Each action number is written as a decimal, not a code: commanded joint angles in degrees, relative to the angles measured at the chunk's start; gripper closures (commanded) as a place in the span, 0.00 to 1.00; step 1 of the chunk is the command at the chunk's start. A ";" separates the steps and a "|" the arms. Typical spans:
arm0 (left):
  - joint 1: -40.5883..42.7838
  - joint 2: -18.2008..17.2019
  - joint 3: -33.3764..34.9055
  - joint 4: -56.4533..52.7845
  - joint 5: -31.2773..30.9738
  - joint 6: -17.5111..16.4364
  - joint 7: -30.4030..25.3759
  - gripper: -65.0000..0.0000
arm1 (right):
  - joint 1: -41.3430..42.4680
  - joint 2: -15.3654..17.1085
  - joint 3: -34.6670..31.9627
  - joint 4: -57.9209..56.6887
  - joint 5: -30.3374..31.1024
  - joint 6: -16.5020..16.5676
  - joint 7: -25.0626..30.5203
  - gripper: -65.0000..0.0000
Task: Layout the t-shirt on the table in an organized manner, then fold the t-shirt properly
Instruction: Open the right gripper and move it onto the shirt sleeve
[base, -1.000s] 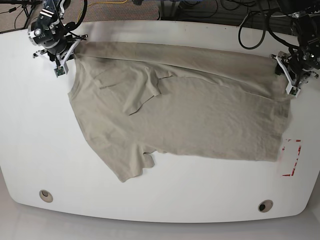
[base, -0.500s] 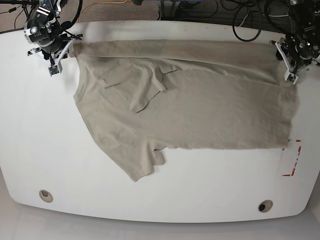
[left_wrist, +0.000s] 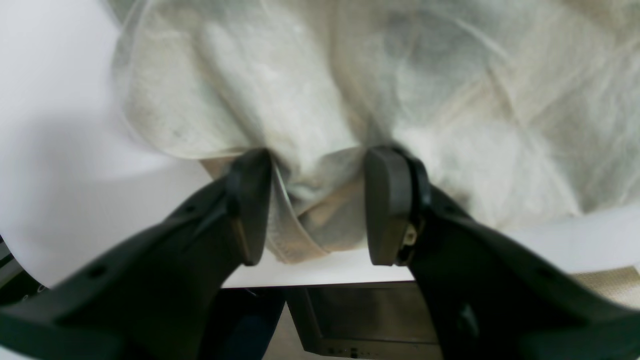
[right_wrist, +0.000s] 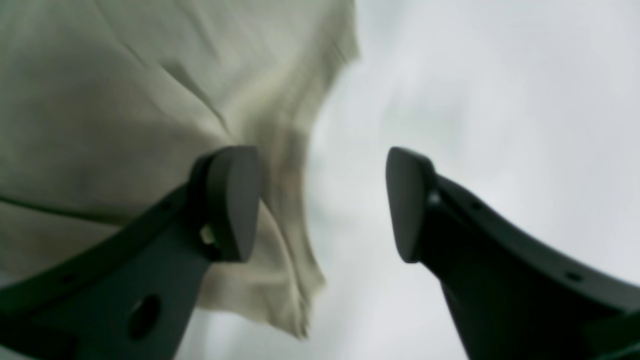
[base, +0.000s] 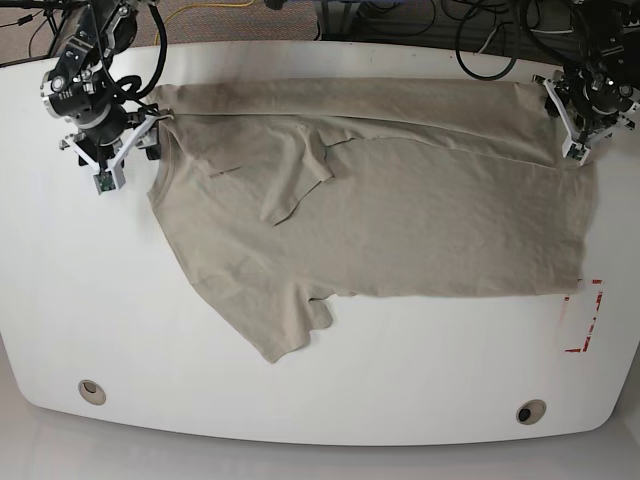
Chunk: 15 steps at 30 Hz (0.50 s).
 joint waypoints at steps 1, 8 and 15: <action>0.75 -0.60 -0.22 2.25 -0.06 -0.25 1.00 0.57 | 2.89 0.02 0.05 1.22 2.55 -0.07 -0.74 0.35; 2.15 -0.60 -0.22 6.74 -0.15 -0.25 1.00 0.57 | 6.67 -1.82 -5.93 1.14 1.15 -0.07 -2.67 0.35; 2.07 -0.78 -0.22 7.70 -0.15 -0.25 1.00 0.57 | 8.16 -3.49 -16.83 1.05 -2.19 -0.07 -2.50 0.35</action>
